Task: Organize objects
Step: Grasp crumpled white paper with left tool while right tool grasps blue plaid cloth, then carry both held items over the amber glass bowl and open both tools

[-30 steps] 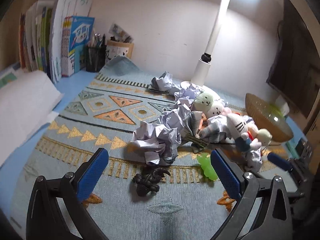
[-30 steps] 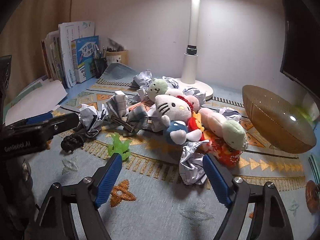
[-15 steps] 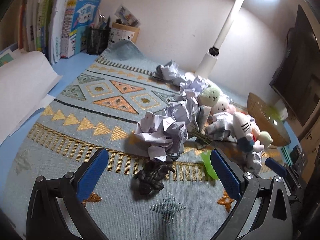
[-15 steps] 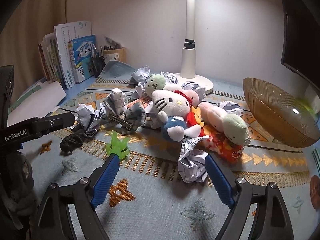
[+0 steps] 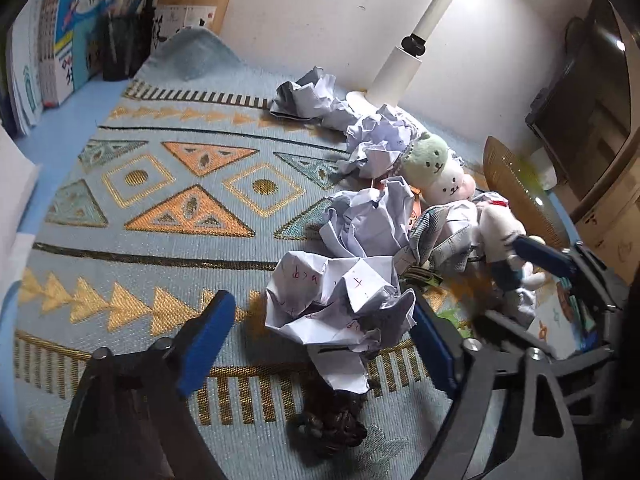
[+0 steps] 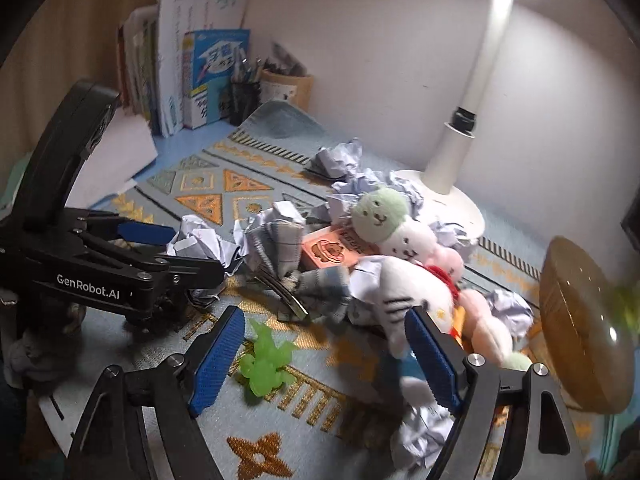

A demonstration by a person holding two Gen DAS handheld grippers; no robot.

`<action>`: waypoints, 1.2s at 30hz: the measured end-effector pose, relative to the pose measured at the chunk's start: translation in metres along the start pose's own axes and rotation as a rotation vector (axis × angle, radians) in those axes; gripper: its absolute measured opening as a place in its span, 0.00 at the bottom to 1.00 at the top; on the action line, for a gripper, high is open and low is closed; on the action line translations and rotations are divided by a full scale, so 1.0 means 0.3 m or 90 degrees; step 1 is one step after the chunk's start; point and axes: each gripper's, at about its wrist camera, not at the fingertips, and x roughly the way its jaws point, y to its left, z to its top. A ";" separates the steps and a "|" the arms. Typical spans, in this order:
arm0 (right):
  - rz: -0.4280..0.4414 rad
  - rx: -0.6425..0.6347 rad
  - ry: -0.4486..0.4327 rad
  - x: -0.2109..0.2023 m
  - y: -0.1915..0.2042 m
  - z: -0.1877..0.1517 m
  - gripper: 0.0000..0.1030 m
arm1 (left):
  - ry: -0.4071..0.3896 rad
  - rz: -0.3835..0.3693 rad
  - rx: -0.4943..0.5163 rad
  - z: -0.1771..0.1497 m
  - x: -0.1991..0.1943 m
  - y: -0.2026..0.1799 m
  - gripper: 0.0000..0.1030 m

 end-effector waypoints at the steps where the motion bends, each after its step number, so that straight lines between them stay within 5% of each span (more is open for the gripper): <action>1: 0.000 -0.019 0.010 0.026 0.012 0.008 0.69 | -0.002 -0.005 -0.004 -0.001 -0.002 0.003 0.76; 4: -0.002 -0.036 0.032 0.096 0.018 0.025 0.63 | 0.002 -0.011 0.001 -0.005 -0.001 -0.004 0.55; 10: 0.039 -0.015 0.033 0.159 0.019 0.070 0.62 | -0.008 -0.006 0.004 0.000 -0.006 -0.007 0.51; 15: 0.049 0.016 0.025 0.141 0.008 0.048 0.23 | -0.014 -0.011 -0.013 0.007 -0.009 0.014 0.49; 29: 0.249 0.266 -0.127 -0.155 -0.172 -0.012 0.22 | -0.125 0.001 0.001 0.000 -0.118 -0.021 0.44; 33: 0.220 0.311 -0.155 -0.275 -0.273 -0.071 0.22 | -0.170 -0.033 0.005 0.004 -0.215 -0.075 0.44; 36: 0.134 0.340 -0.128 -0.327 -0.345 -0.157 0.22 | -0.184 -0.059 0.027 -0.003 -0.249 -0.171 0.44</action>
